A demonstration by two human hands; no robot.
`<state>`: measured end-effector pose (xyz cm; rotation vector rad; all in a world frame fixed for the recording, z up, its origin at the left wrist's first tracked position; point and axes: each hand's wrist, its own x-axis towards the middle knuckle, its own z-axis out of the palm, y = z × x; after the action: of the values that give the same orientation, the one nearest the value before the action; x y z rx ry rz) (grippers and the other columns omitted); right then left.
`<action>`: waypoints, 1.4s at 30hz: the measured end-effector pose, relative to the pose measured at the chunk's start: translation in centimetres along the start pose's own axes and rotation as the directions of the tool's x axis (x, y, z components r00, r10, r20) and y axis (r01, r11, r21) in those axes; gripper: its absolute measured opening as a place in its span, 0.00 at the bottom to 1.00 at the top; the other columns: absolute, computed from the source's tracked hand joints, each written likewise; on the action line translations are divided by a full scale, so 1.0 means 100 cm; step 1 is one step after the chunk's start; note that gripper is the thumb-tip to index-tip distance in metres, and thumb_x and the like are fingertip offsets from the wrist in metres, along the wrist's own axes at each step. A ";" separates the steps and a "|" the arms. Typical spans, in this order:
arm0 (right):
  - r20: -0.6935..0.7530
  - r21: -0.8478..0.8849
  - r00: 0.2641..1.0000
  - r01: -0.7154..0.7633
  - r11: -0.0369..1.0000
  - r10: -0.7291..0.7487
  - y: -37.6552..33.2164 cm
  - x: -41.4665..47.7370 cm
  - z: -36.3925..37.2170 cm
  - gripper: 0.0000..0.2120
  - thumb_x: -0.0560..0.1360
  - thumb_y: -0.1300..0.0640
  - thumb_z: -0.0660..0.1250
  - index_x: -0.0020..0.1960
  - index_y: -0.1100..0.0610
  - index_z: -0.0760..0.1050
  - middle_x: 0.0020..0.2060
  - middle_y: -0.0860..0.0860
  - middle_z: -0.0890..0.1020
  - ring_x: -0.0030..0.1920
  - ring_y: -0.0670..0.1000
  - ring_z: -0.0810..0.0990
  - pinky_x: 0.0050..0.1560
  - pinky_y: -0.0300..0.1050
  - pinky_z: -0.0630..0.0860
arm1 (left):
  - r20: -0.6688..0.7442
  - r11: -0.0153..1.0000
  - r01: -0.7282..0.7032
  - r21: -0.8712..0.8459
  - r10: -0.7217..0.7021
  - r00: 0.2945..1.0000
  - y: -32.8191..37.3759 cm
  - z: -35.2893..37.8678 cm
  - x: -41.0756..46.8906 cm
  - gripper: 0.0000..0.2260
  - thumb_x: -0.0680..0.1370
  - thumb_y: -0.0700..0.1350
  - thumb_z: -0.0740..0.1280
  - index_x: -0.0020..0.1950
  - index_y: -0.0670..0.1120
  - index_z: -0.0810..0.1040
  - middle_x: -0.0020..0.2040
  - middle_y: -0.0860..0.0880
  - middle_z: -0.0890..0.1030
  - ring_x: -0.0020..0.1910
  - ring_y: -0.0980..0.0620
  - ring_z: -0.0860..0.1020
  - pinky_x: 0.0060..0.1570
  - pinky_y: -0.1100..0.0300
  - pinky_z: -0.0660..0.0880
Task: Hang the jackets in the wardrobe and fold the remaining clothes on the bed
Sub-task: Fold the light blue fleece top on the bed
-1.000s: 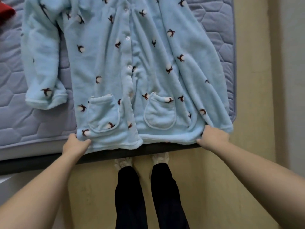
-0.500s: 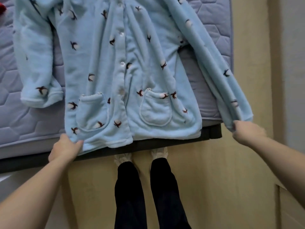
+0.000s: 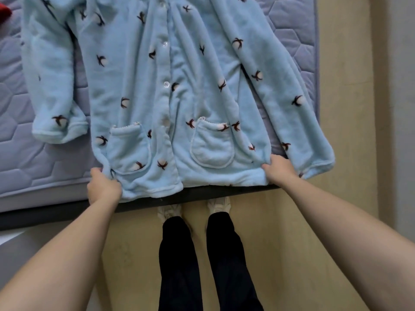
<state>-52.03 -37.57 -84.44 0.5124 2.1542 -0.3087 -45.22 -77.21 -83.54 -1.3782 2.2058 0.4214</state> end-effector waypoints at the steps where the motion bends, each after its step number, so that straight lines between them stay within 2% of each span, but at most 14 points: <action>1: -0.034 -0.024 0.998 -0.063 0.998 0.062 0.012 0.000 -0.006 0.13 0.78 0.54 0.59 0.59 0.58 0.74 0.56 0.60 0.78 0.57 0.62 0.75 0.53 0.50 0.72 | -0.002 0.999 0.016 0.030 -0.016 1.000 -0.008 -0.008 0.003 0.14 0.77 0.41 0.64 0.61 0.38 0.71 0.59 0.32 0.75 0.58 0.33 0.73 0.52 0.47 0.70; 5: -0.095 -0.102 0.966 -0.248 0.963 0.239 0.049 0.001 -0.031 0.12 0.78 0.61 0.58 0.55 0.63 0.76 0.54 0.61 0.79 0.55 0.63 0.76 0.54 0.51 0.73 | 0.097 0.995 -0.055 0.082 0.047 0.994 -0.025 -0.021 0.001 0.13 0.76 0.44 0.66 0.58 0.38 0.77 0.55 0.33 0.77 0.55 0.34 0.74 0.47 0.52 0.68; 9: -0.119 -0.190 0.950 -0.306 0.933 0.288 0.015 -0.011 -0.028 0.14 0.76 0.62 0.60 0.61 0.62 0.70 0.61 0.60 0.75 0.60 0.61 0.74 0.55 0.53 0.72 | 0.201 0.984 -0.008 0.179 -0.029 0.979 -0.012 -0.014 -0.008 0.19 0.76 0.42 0.64 0.66 0.40 0.67 0.64 0.36 0.71 0.60 0.35 0.72 0.50 0.48 0.70; 12: -0.263 -0.364 0.964 -0.059 0.930 -0.042 -0.017 -0.028 -0.014 0.23 0.74 0.55 0.66 0.65 0.59 0.62 0.62 0.59 0.69 0.61 0.60 0.70 0.50 0.54 0.73 | 0.133 0.970 -0.094 0.225 0.065 0.989 -0.006 -0.012 -0.011 0.27 0.74 0.44 0.69 0.69 0.44 0.61 0.67 0.40 0.67 0.63 0.38 0.70 0.51 0.45 0.71; 15: -0.122 -0.645 0.878 0.284 0.710 -0.462 -0.037 -0.033 0.003 0.24 0.70 0.48 0.68 0.60 0.56 0.64 0.56 0.54 0.70 0.55 0.57 0.71 0.46 0.50 0.68 | 0.123 0.964 -0.195 0.179 0.174 0.977 -0.009 -0.002 -0.002 0.31 0.73 0.49 0.71 0.70 0.45 0.59 0.67 0.41 0.66 0.63 0.38 0.70 0.51 0.45 0.72; 19: 0.192 -0.786 0.740 0.509 0.349 -0.645 -0.041 -0.029 0.028 0.30 0.69 0.42 0.67 0.64 0.56 0.61 0.57 0.54 0.69 0.56 0.56 0.70 0.52 0.53 0.66 | 0.089 0.979 0.015 -0.204 0.003 0.996 -0.018 0.011 0.010 0.21 0.74 0.47 0.67 0.62 0.42 0.64 0.63 0.40 0.71 0.54 0.40 0.72 0.50 0.49 0.70; 21: 0.217 -0.815 0.728 0.502 0.290 -0.650 -0.036 -0.026 0.039 0.33 0.71 0.43 0.67 0.68 0.56 0.59 0.60 0.54 0.67 0.58 0.57 0.69 0.54 0.55 0.66 | 0.175 0.944 0.043 -0.328 0.016 0.984 -0.028 0.012 0.013 0.18 0.74 0.43 0.65 0.61 0.44 0.64 0.61 0.41 0.73 0.49 0.44 0.72 0.46 0.53 0.69; 23: 0.153 -0.836 0.765 0.437 0.330 -0.625 -0.030 -0.021 0.046 0.36 0.72 0.46 0.67 0.73 0.53 0.53 0.66 0.55 0.63 0.64 0.59 0.65 0.60 0.63 0.64 | 0.252 0.949 -0.130 -0.288 0.206 0.946 -0.041 0.009 0.012 0.27 0.72 0.40 0.69 0.68 0.44 0.61 0.64 0.43 0.70 0.54 0.45 0.72 0.48 0.53 0.70; 25: 0.091 -0.844 0.829 0.358 0.399 -0.553 -0.028 -0.016 0.051 0.41 0.72 0.44 0.66 0.76 0.47 0.44 0.73 0.56 0.53 0.72 0.63 0.53 0.66 0.72 0.54 | 0.284 0.906 -0.424 0.012 0.403 0.870 -0.057 0.009 0.006 0.39 0.70 0.41 0.73 0.75 0.46 0.54 0.68 0.44 0.67 0.64 0.44 0.69 0.56 0.49 0.71; 27: 0.014 -0.805 0.860 0.313 0.504 -0.511 -0.029 -0.010 0.056 0.44 0.72 0.42 0.66 0.76 0.45 0.40 0.76 0.57 0.43 0.74 0.65 0.42 0.66 0.73 0.50 | 0.190 0.826 -0.520 0.216 0.487 0.853 -0.071 0.015 0.003 0.43 0.70 0.44 0.74 0.77 0.47 0.51 0.67 0.43 0.66 0.65 0.42 0.68 0.56 0.45 0.71; 33: -0.105 -0.626 0.813 0.394 0.673 -0.573 -0.032 0.005 0.058 0.36 0.72 0.56 0.66 0.75 0.50 0.53 0.75 0.56 0.54 0.72 0.64 0.56 0.61 0.61 0.65 | -0.010 0.927 -0.309 -0.213 0.315 0.949 -0.069 0.043 0.009 0.23 0.75 0.43 0.67 0.67 0.48 0.63 0.59 0.42 0.76 0.54 0.39 0.76 0.46 0.51 0.71; 36: -0.233 -0.544 0.766 0.409 0.733 -0.600 -0.005 -0.003 0.051 0.41 0.65 0.64 0.72 0.75 0.54 0.59 0.74 0.57 0.60 0.70 0.62 0.62 0.63 0.59 0.64 | -0.025 0.922 -0.305 -0.239 0.308 0.951 -0.080 0.051 0.006 0.22 0.73 0.40 0.68 0.64 0.47 0.65 0.58 0.44 0.75 0.52 0.43 0.74 0.46 0.52 0.70; 40: -0.529 -0.180 0.795 0.235 0.955 -0.295 0.037 -0.020 0.050 0.39 0.63 0.69 0.70 0.72 0.56 0.63 0.72 0.56 0.63 0.70 0.58 0.61 0.66 0.58 0.64 | -0.159 0.869 -0.321 -0.376 0.281 0.946 -0.088 0.056 -0.004 0.16 0.74 0.37 0.63 0.60 0.47 0.69 0.54 0.47 0.75 0.48 0.50 0.71 0.46 0.56 0.67; 42: -0.571 0.043 0.805 0.224 0.974 -0.160 0.047 -0.022 0.053 0.34 0.66 0.70 0.66 0.70 0.58 0.64 0.69 0.56 0.63 0.67 0.59 0.65 0.64 0.55 0.68 | -0.244 0.794 -0.251 -0.554 0.133 0.961 -0.084 0.056 -0.009 0.12 0.77 0.39 0.59 0.59 0.47 0.70 0.51 0.48 0.76 0.47 0.51 0.73 0.42 0.62 0.67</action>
<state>-44.96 -36.09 -85.96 0.4869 2.7952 -0.4294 -35.94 -77.36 -87.63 -1.5380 2.5082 1.1693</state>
